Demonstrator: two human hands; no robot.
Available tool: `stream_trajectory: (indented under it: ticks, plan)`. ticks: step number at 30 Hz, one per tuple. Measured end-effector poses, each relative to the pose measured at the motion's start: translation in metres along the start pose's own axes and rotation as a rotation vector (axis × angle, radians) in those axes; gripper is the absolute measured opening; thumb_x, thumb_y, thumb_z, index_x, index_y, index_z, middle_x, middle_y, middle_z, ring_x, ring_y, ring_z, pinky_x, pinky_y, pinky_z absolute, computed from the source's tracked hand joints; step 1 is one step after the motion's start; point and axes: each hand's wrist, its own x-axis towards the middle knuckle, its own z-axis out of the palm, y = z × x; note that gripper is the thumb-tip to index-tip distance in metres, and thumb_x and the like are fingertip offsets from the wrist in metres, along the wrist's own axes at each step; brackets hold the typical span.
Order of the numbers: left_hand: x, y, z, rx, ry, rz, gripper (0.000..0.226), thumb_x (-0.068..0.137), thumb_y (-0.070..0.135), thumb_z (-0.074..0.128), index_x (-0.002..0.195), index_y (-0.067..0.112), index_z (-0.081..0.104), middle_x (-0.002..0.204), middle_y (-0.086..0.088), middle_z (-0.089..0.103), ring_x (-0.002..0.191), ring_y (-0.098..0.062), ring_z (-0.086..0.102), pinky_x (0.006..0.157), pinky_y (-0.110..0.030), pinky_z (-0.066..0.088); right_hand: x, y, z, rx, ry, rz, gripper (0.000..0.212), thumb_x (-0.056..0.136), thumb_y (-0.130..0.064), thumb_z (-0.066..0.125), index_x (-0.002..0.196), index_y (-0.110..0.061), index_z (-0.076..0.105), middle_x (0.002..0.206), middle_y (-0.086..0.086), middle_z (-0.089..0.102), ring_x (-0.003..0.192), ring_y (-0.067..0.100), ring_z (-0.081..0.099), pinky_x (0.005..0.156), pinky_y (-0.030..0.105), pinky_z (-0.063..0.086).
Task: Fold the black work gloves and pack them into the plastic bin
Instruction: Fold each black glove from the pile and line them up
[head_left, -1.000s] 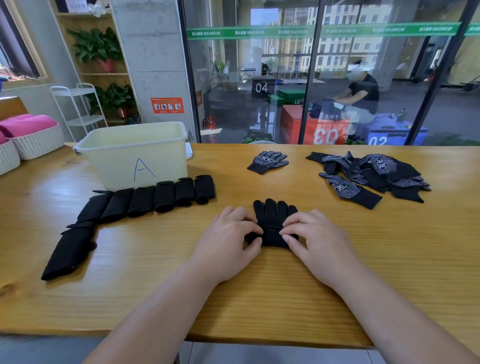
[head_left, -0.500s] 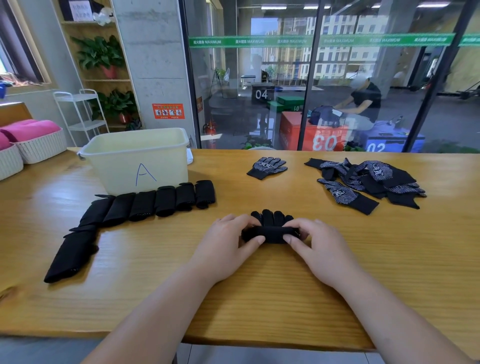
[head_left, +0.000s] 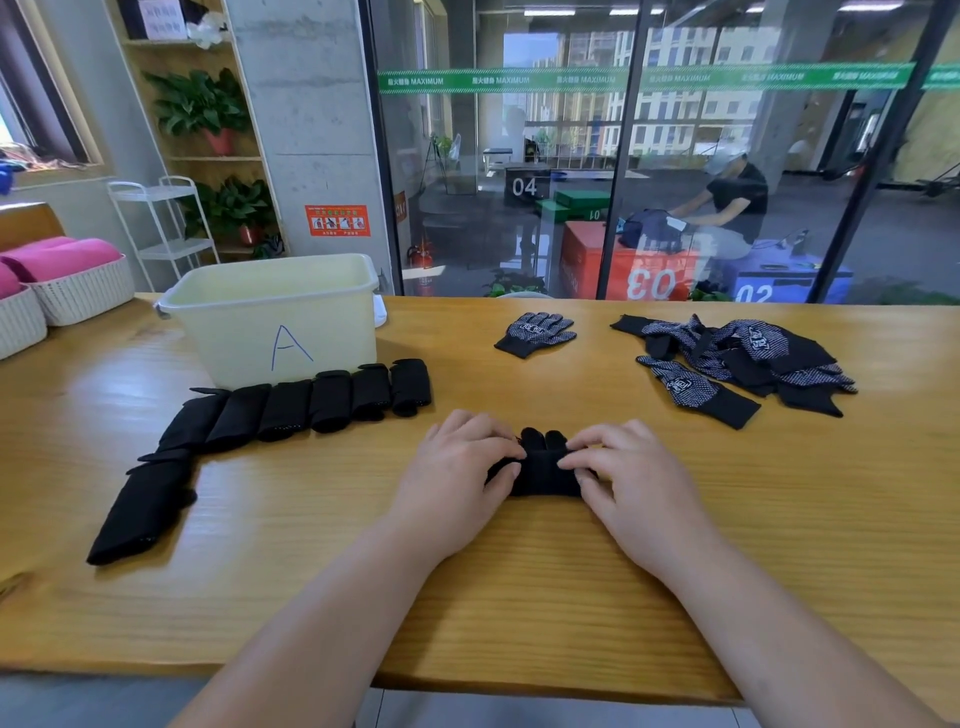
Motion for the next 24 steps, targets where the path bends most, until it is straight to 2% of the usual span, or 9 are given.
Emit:
stream_trajectory:
  ticks: [2, 4, 6, 8, 11, 16, 17, 20, 24]
  plan:
    - [-0.002, 0.003, -0.001, 0.039, -0.036, 0.007, 0.034, 0.105, 0.053, 0.056, 0.125, 0.034, 0.075, 0.123, 0.023, 0.064, 0.117, -0.006, 0.048, 0.102, -0.036, 0.044, 0.000, -0.001, -0.001, -0.028, -0.048, -0.015, 0.023, 0.102, -0.037, 0.059, 0.117, -0.039, 0.077, 0.123, -0.030, 0.065, 0.116, 0.006, 0.051, 0.093, 0.037, 0.051]
    - [-0.005, 0.003, -0.003, 0.047, -0.077, 0.000, 0.044, 0.101, 0.063, 0.056, 0.133, 0.036, 0.070, 0.128, 0.024, 0.062, 0.120, -0.004, 0.047, 0.106, -0.032, 0.042, 0.000, -0.001, -0.003, -0.053, -0.100, -0.014, 0.030, 0.102, -0.052, 0.054, 0.124, -0.041, 0.070, 0.127, -0.030, 0.062, 0.119, 0.005, 0.050, 0.095, 0.034, 0.048]
    - [-0.006, 0.002, -0.004, 0.031, -0.107, -0.004, 0.046, 0.098, 0.060, 0.062, 0.138, 0.037, 0.066, 0.132, 0.025, 0.060, 0.123, -0.003, 0.045, 0.109, -0.033, 0.041, 0.000, -0.001, -0.004, -0.083, -0.152, -0.018, 0.039, 0.098, -0.061, 0.057, 0.131, -0.043, 0.063, 0.132, -0.031, 0.058, 0.121, 0.003, 0.048, 0.096, 0.031, 0.047]
    - [-0.007, 0.002, -0.006, -0.029, -0.112, -0.039, 0.041, 0.099, 0.051, 0.065, 0.138, 0.038, 0.065, 0.128, 0.026, 0.061, 0.121, -0.003, 0.047, 0.110, -0.036, 0.042, 0.000, -0.002, -0.005, -0.040, -0.171, 0.008, 0.040, 0.099, -0.056, 0.062, 0.136, -0.043, 0.059, 0.133, -0.029, 0.058, 0.123, 0.002, 0.048, 0.098, 0.031, 0.047]
    - [-0.008, 0.001, -0.009, -0.182, -0.091, -0.174, 0.031, 0.103, 0.051, 0.062, 0.133, 0.046, 0.064, 0.114, 0.024, 0.060, 0.112, -0.006, 0.054, 0.104, -0.035, 0.048, 0.000, -0.001, -0.006, 0.165, -0.134, 0.141, 0.029, 0.102, -0.049, 0.061, 0.131, -0.049, 0.059, 0.120, -0.024, 0.061, 0.114, 0.001, 0.054, 0.096, 0.030, 0.047]
    - [-0.006, 0.003, -0.011, -0.353, -0.087, -0.292, 0.029, 0.103, 0.054, 0.061, 0.132, 0.046, 0.064, 0.116, 0.016, 0.065, 0.114, -0.002, 0.057, 0.099, -0.030, 0.049, 0.002, 0.004, -0.001, 0.464, -0.074, 0.311, 0.022, 0.099, -0.051, 0.066, 0.121, -0.051, 0.065, 0.097, -0.014, 0.071, 0.095, 0.001, 0.063, 0.079, 0.017, 0.045]
    - [-0.005, 0.003, -0.010, -0.331, -0.079, -0.282, 0.029, 0.104, 0.053, 0.061, 0.132, 0.046, 0.063, 0.116, 0.016, 0.065, 0.112, -0.002, 0.057, 0.098, -0.030, 0.050, 0.003, 0.004, 0.001, 0.442, -0.057, 0.313, 0.021, 0.098, -0.051, 0.067, 0.120, -0.049, 0.065, 0.095, -0.015, 0.070, 0.091, 0.001, 0.063, 0.076, 0.021, 0.045]
    - [-0.003, 0.003, -0.005, -0.196, -0.019, -0.173, 0.028, 0.104, 0.042, 0.065, 0.131, 0.041, 0.066, 0.121, 0.019, 0.058, 0.113, -0.005, 0.054, 0.099, -0.030, 0.049, 0.005, 0.004, 0.004, 0.265, -0.001, 0.257, 0.020, 0.098, -0.048, 0.070, 0.118, -0.045, 0.067, 0.108, -0.022, 0.060, 0.093, -0.001, 0.058, 0.082, 0.028, 0.048]
    - [-0.001, 0.000, 0.001, -0.022, 0.073, 0.033, 0.022, 0.101, 0.024, 0.068, 0.121, 0.029, 0.076, 0.120, 0.014, 0.058, 0.112, -0.014, 0.053, 0.097, -0.036, 0.049, 0.007, 0.000, 0.007, 0.079, 0.059, 0.107, 0.003, 0.100, -0.040, 0.070, 0.102, -0.039, 0.071, 0.106, -0.021, 0.051, 0.092, 0.002, 0.054, 0.071, 0.024, 0.046]
